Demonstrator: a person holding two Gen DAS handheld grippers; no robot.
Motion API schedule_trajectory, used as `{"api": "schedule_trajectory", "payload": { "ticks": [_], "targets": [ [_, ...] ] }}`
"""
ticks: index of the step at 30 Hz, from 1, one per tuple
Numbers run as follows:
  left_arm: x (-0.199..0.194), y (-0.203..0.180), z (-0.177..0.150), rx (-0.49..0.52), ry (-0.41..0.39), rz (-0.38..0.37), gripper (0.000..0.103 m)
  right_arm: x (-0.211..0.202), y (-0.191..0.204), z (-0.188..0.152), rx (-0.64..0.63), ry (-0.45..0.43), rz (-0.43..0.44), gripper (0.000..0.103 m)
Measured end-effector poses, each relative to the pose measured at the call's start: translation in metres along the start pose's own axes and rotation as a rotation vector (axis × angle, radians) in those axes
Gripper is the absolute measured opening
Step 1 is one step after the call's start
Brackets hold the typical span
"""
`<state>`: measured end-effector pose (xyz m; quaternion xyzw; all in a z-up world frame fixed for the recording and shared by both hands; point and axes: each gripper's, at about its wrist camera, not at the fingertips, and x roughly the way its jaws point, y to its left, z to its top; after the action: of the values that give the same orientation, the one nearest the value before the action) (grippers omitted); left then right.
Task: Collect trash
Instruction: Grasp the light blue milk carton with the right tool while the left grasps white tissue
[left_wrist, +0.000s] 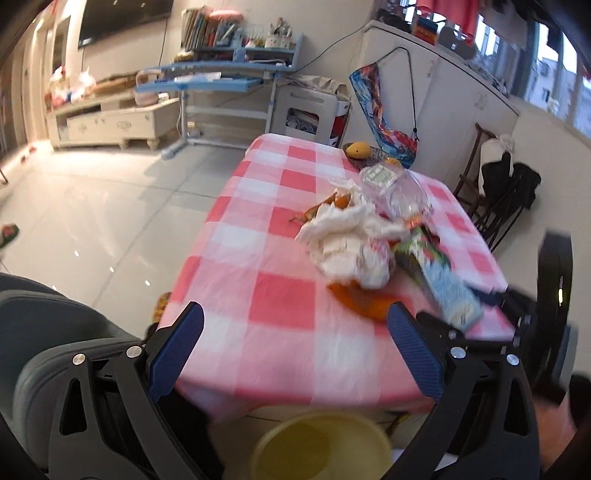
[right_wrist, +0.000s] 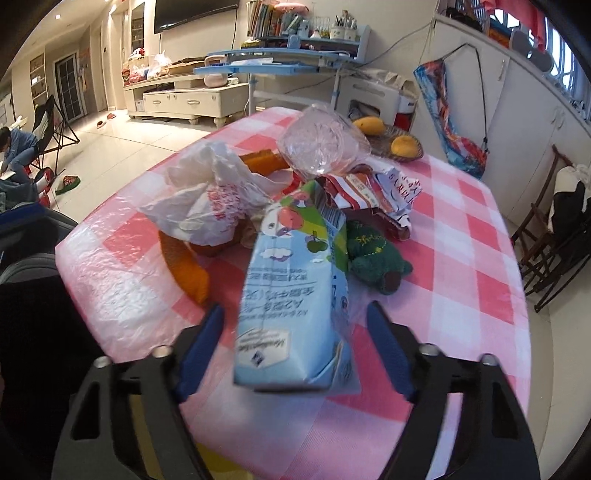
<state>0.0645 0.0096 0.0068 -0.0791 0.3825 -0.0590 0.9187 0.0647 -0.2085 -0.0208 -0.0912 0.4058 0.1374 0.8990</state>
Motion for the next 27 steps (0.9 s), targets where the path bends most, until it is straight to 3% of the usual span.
{"api": "schedule_trajectory", "payload": {
  "ticks": [4,9,13,15,17,19,22,27],
  "targets": [
    [0.023,-0.011,0.023,0.103,-0.031,0.041,0.096,0.001,-0.015,-0.004,0.061,0.008,0.070,0.054],
    [0.063,-0.022,0.054,0.265,-0.004,0.069,0.096,0.001,-0.038,-0.008,0.169,0.011,0.187,0.053],
    [0.089,-0.037,0.067,0.361,0.006,0.053,0.095,0.001,-0.051,-0.009,0.270,0.012,0.276,0.053],
    [0.102,-0.047,0.069,0.410,0.023,0.010,0.076,-0.001,-0.058,-0.010,0.321,0.012,0.322,0.053],
    [0.108,-0.048,0.070,0.404,0.052,-0.040,0.037,-0.001,-0.061,-0.009,0.358,0.012,0.355,0.053],
    [0.109,-0.045,0.072,0.367,0.054,-0.084,0.016,-0.002,-0.068,-0.011,0.410,0.009,0.402,0.052],
    [0.100,-0.035,0.074,0.305,0.013,-0.116,0.008,-0.003,-0.074,-0.012,0.474,0.003,0.450,0.052],
    [0.074,-0.011,0.074,0.198,-0.045,-0.150,0.006,-0.008,-0.084,-0.017,0.576,-0.016,0.539,0.052]
  ]
}}
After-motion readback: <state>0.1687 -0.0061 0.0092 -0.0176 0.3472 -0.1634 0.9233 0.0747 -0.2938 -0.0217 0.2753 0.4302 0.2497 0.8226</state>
